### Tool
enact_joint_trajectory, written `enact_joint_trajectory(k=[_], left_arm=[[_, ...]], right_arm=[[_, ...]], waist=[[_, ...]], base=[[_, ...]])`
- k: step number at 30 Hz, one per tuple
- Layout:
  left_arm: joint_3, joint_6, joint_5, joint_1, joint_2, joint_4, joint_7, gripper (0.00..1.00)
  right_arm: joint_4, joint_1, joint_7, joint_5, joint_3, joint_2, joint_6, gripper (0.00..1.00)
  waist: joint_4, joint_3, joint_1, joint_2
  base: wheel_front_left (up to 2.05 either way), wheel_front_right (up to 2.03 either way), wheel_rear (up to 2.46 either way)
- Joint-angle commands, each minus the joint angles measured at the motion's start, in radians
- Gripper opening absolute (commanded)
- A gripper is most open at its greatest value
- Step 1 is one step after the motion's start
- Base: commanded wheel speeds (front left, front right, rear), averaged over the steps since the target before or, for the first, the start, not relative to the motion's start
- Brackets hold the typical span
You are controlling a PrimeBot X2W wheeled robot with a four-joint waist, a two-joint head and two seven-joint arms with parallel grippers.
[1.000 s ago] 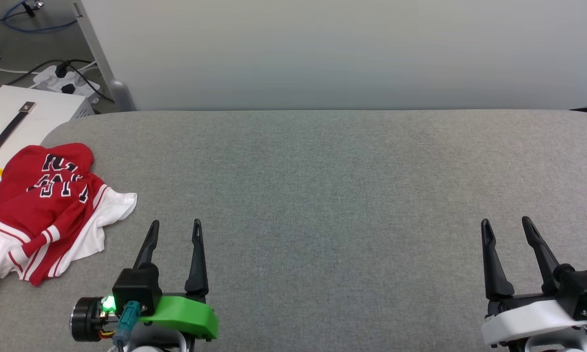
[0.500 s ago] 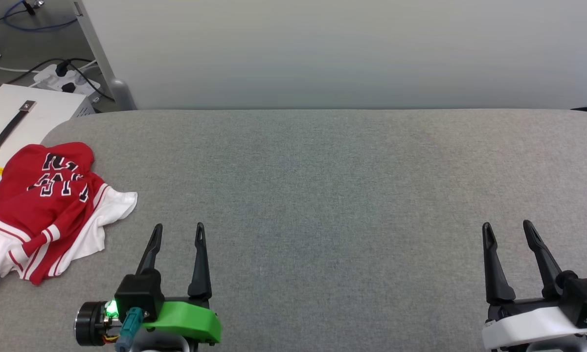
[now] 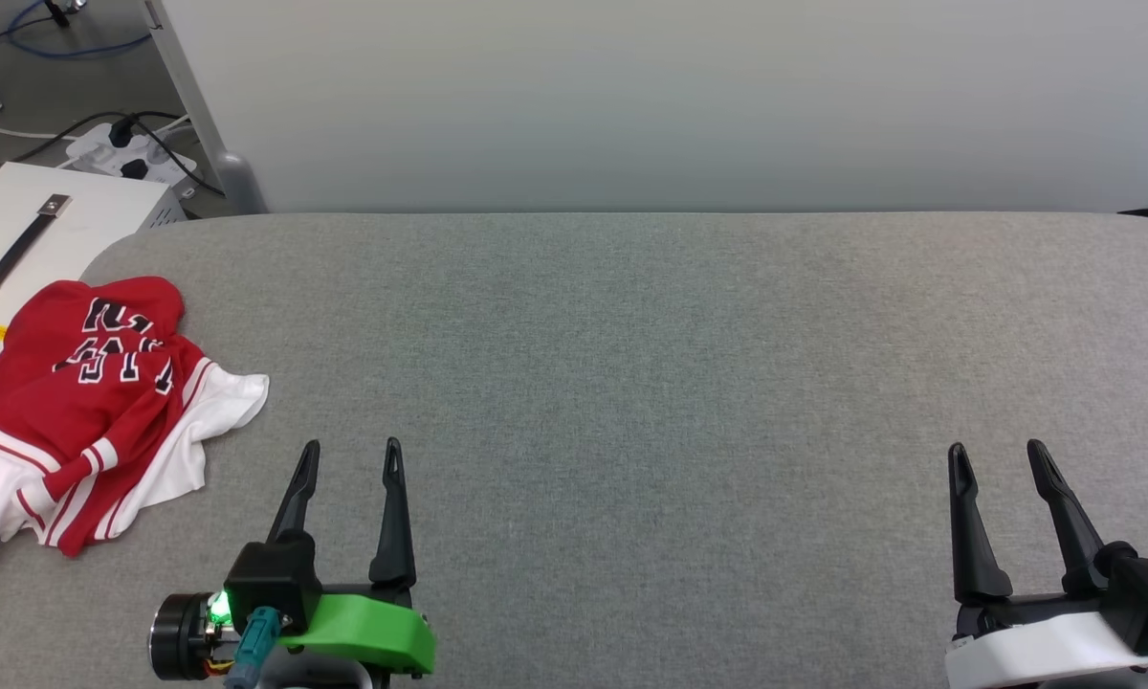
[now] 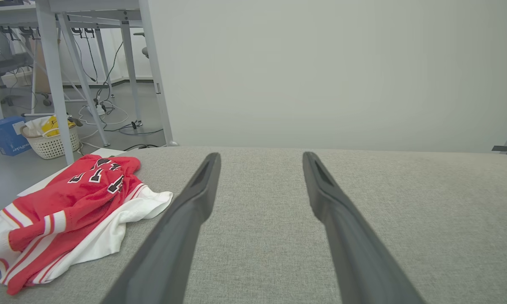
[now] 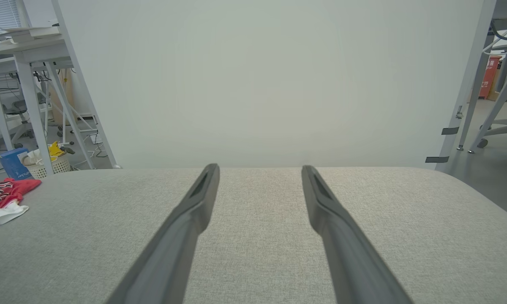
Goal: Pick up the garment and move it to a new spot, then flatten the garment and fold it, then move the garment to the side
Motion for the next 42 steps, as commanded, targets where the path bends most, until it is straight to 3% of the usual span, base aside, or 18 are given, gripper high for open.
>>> enact_joint_trajectory(k=[1, 24, 31, 42], left_arm=[[0.0, 0.008, 0.002, 0.011, -0.005, 0.002, -0.006, 1.0], [0.0, 0.014, 0.019, 0.002, -0.005, 0.011, -0.006, 1.0], [0.013, 0.016, 0.01, -0.009, -0.005, 0.007, -0.006, 1.0], [0.044, 0.022, -0.011, -0.02, -0.005, 0.005, -0.006, 1.0]], right_arm=[[0.0, 0.009, -0.007, 0.004, -0.002, -0.001, -0.001, 1.0], [0.021, 0.01, -0.007, -0.009, 0.003, -0.001, -0.001, 1.0], [0.019, 0.002, -0.007, -0.017, 0.009, -0.001, -0.001, 1.0], [0.011, -0.009, -0.007, -0.033, 0.017, -0.001, -0.001, 1.0]], waist=[[0.0, 0.001, 0.0, 0.0], [0.029, 0.01, 0.0, 0.0], [0.08, 0.029, 0.0, 0.0], [0.219, 0.059, 0.0, 0.0]], base=[[0.0, 0.0, 0.0], [0.0, 0.0, 0.0], [0.0, 0.0, 0.0], [0.0, 0.0, 0.0]])
